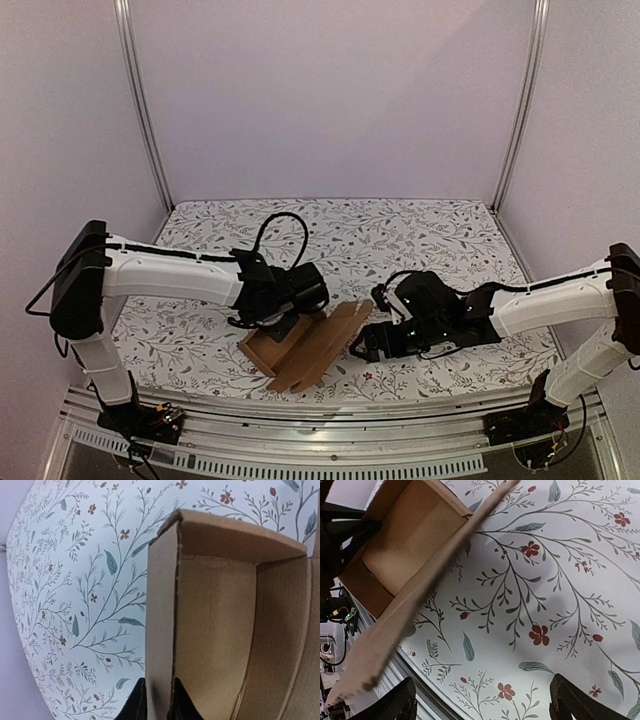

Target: Fold the paper box

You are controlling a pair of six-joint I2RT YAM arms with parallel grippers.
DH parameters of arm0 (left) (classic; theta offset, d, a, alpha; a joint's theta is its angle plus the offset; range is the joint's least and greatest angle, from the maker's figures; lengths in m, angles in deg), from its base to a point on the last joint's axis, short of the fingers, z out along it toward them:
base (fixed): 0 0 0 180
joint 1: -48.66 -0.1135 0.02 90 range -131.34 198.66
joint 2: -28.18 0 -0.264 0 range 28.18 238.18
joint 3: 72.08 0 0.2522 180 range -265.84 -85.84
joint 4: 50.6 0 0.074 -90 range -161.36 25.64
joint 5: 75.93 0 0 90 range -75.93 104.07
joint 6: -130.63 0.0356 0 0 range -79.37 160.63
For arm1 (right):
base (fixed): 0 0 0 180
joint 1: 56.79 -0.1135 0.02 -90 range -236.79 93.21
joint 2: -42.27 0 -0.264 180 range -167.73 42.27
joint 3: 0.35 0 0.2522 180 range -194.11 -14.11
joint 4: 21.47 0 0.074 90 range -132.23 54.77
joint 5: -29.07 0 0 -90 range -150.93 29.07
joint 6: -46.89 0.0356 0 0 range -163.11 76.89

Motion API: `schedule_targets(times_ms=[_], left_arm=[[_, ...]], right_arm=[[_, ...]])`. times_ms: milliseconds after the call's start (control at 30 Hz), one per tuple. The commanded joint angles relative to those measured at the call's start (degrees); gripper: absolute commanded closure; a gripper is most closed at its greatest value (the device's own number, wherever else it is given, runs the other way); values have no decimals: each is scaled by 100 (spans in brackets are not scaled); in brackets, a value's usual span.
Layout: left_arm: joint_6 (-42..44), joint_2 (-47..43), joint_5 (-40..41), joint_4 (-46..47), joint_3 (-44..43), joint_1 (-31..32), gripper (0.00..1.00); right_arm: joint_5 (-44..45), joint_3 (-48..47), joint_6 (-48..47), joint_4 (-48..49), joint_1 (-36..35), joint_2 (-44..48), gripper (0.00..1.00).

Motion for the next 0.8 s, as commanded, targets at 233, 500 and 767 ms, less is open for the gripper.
schedule_targets(times_ms=[233, 500, 767], left_arm=[[-146, -88, -870, 610, 422, -128, 86], [-671, -253, -1610, 1140, 888, -252, 89], [-1617, -450, -2172, 1870, 1418, -353, 91]], right_arm=[[-163, -705, 266, 348, -85, -249, 14], [142, -1015, 177, 348, -89, -512, 21], [402, -1075, 25, 322, -87, -736, 29]])
